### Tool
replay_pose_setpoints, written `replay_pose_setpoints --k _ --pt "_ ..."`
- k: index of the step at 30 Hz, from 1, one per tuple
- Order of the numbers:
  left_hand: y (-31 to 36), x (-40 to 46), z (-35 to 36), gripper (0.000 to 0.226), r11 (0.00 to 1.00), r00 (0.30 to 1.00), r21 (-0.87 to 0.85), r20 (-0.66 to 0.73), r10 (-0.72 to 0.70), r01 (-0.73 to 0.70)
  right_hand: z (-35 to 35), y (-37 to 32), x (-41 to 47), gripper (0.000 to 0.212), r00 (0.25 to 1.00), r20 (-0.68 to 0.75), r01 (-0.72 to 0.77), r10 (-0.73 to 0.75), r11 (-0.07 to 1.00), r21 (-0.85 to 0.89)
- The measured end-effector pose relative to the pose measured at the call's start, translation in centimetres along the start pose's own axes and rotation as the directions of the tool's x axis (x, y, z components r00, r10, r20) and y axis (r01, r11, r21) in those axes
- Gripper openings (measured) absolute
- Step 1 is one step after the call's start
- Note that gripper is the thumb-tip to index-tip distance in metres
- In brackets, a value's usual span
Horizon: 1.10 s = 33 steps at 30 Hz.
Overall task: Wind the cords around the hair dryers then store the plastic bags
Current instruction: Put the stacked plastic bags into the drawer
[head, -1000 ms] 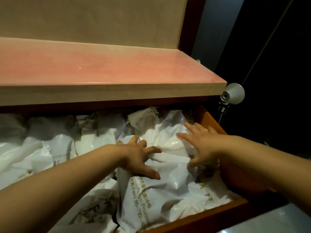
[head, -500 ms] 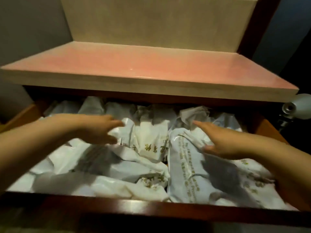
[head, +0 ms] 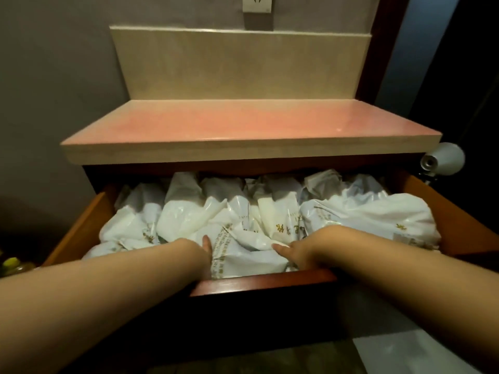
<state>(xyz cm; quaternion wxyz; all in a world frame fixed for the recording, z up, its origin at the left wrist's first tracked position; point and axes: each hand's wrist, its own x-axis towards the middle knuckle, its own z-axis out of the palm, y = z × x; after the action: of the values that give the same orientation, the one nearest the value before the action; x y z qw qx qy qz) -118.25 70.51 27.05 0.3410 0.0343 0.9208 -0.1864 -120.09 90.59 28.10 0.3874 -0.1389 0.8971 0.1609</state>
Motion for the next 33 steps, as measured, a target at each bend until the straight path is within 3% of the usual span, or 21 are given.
replay_pose_setpoints --k 4,7,9,11,13,15,16,18,20,24,27,33 --pt "-0.9 -1.9 -0.8 0.070 0.991 0.998 -0.123 -0.052 0.047 -0.053 -0.6 -1.5 -2.1 0.058 0.997 -0.068 0.044 -0.031 0.978 0.205" --pt "-3.2 -3.5 -0.3 0.076 0.952 0.987 -0.264 -0.005 0.159 -0.154 -1.1 -2.5 -4.9 0.054 0.966 -0.249 0.150 -0.076 0.943 0.295" --pt "-4.7 -4.7 -0.1 0.065 0.924 0.963 -0.270 -0.098 0.253 -0.270 -1.4 -3.5 -6.4 0.055 0.922 -0.381 0.225 -0.077 0.905 0.361" --pt "-5.8 -6.5 0.0 0.061 0.855 0.907 -0.325 -0.264 0.327 -0.403 -1.2 -4.7 -7.9 0.053 0.855 -0.511 0.322 -0.087 0.862 0.392" --pt "-6.5 -8.6 0.5 0.063 0.713 0.819 -0.417 -0.394 0.417 -0.564 -0.5 -5.7 -9.6 0.054 0.789 -0.603 0.420 -0.115 0.818 0.394" --pt "-6.5 -10.2 1.1 0.058 0.615 0.745 -0.423 -0.431 0.510 -0.666 0.6 -6.1 -11.2 0.053 0.756 -0.641 0.460 -0.131 0.803 0.379" --pt "-6.3 -10.9 1.7 0.051 0.615 0.718 -0.378 -0.458 0.525 -0.691 1.2 -6.2 -11.7 0.050 0.749 -0.650 0.449 -0.127 0.819 0.357" --pt "-5.7 -11.2 2.8 0.040 0.683 0.639 -0.216 -0.618 0.458 -0.698 2.5 -6.3 -12.3 0.039 0.711 -0.697 0.360 -0.095 0.900 0.244" --pt "-5.0 -11.4 3.7 0.034 0.741 0.539 -0.128 -0.767 0.347 -0.659 3.9 -6.3 -12.5 0.032 0.619 -0.784 0.268 -0.041 0.950 0.162" --pt "-3.6 -11.0 6.1 0.033 0.793 0.346 -0.098 -0.926 0.148 -0.601 7.0 -6.5 -12.5 0.031 0.455 -0.870 0.199 0.190 0.931 0.307" --pt "-3.0 -10.0 7.3 0.032 0.824 0.194 -0.069 -0.980 0.050 -0.563 7.9 -6.6 -11.4 0.030 0.339 -0.891 0.198 0.302 0.903 0.381" --pt "-2.3 -8.1 7.8 0.025 0.857 0.056 -0.097 -0.995 -0.079 -0.506 6.8 -7.1 -8.9 0.016 0.219 -0.911 0.197 0.349 0.899 0.392"
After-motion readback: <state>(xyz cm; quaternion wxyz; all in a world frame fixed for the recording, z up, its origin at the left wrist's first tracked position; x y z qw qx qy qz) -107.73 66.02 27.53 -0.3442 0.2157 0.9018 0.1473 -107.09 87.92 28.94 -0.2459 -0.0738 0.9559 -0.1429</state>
